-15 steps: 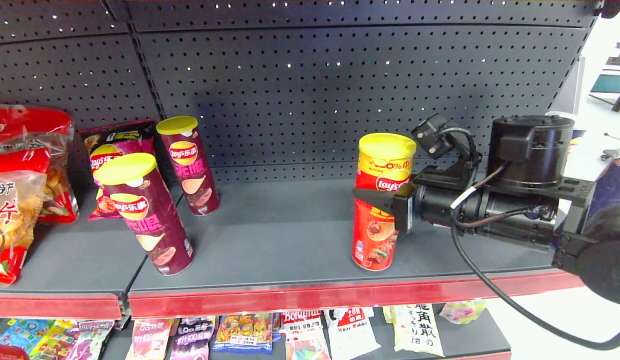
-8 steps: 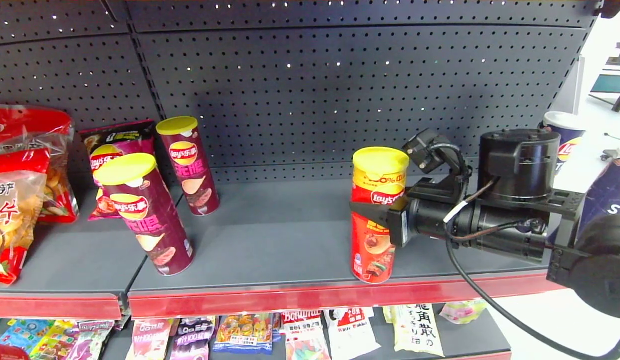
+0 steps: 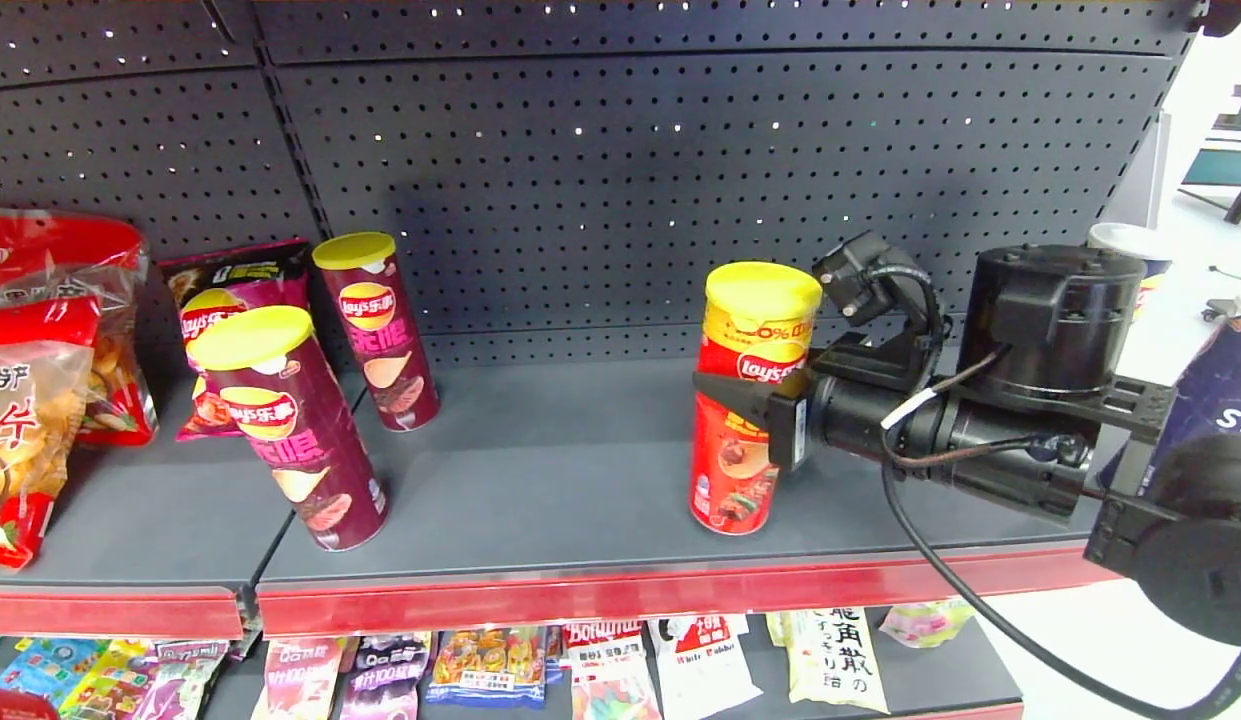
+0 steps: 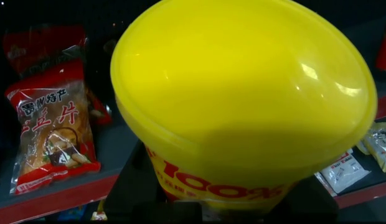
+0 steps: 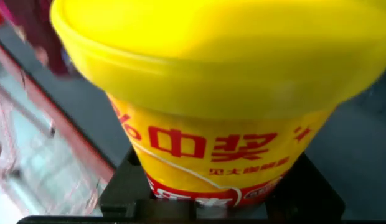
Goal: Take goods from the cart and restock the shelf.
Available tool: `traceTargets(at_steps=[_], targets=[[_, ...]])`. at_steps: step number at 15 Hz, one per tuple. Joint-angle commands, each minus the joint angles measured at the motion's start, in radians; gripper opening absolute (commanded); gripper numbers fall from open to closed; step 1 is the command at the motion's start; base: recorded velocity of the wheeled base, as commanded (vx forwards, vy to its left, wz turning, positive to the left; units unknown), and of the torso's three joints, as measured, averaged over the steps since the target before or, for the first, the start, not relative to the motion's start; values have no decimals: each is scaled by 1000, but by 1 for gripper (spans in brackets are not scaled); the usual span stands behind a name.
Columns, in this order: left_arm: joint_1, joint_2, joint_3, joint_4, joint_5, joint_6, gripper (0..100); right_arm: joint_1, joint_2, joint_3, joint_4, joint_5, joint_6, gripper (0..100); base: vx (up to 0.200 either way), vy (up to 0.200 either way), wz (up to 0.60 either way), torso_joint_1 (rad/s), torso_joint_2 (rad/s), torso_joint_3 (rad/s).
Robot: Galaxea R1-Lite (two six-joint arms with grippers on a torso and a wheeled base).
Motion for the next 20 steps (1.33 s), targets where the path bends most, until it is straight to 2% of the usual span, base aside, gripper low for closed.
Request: traceTargets(at_steps=[1,8,16,20], targets=[[0,-1,0,0,0,0,0,2,7,34,-31,-9,-3,0,0,0,0,0,0,0],[-1,-1,-2,0,0,0,0,23,-39,123,-43,-12,-5,0,0,0,0,0,0,0],[-1,-1,3,0,0,0,0,-24,30,34,-78,-15,-2,0,0,0,0,0,0,0],[-1,-1,6,0,0,0,0,-27,43,50,-78,-14,-6,0,0,0,0,0,0,0]])
